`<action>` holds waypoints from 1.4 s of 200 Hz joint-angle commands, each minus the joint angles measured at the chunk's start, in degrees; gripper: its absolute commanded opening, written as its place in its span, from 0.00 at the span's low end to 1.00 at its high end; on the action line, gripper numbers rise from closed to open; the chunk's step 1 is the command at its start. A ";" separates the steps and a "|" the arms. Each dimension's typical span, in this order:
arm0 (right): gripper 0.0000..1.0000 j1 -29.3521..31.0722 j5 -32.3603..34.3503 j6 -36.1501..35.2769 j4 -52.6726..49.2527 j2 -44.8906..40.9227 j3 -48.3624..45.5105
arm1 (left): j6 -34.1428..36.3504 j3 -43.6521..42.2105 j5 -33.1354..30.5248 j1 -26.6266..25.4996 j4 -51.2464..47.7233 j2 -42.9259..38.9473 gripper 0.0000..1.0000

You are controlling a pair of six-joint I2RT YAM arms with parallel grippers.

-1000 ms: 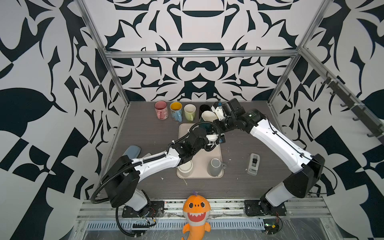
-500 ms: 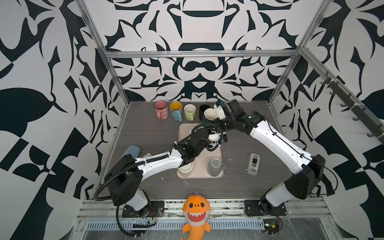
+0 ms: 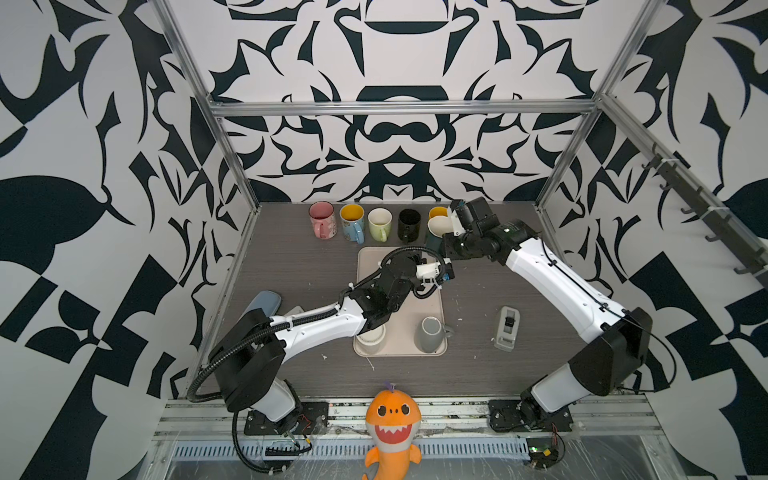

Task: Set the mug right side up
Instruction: 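Close the right gripper on the dark green mug's handle beside the left gripper, then open the left gripper and withdraw it while the right gripper holds the mug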

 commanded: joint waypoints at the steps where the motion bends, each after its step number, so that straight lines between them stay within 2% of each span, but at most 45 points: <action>1: 0.00 -3.01 2.25 0.62 2.45 -3.92 -1.07 | -3.53 1.82 -3.31 1.41 3.81 -1.90 0.46; 67: 0.00 -8.62 7.69 2.22 9.91 -3.07 -5.44 | -18.91 4.30 -2.70 5.83 -3.92 -2.89 0.47; 103: 0.00 -10.73 7.72 3.08 14.92 -0.14 -6.71 | -32.15 7.60 -2.11 10.17 -14.37 -3.48 0.46; 132: 0.00 -12.07 8.37 2.92 18.78 2.52 -6.89 | -40.18 7.54 0.78 12.93 -18.27 -5.58 0.47; 159: 0.00 -12.83 8.30 2.45 20.79 6.01 -5.71 | -47.11 7.54 2.39 14.99 -21.44 -7.88 0.53; 214: 0.00 -13.23 9.37 1.76 24.24 13.65 -1.92 | -54.77 4.55 5.13 17.47 -24.37 -14.11 0.57; 280: 0.00 -13.53 12.60 1.21 23.95 19.31 3.00 | -56.61 2.47 5.24 18.31 -25.85 -19.09 0.59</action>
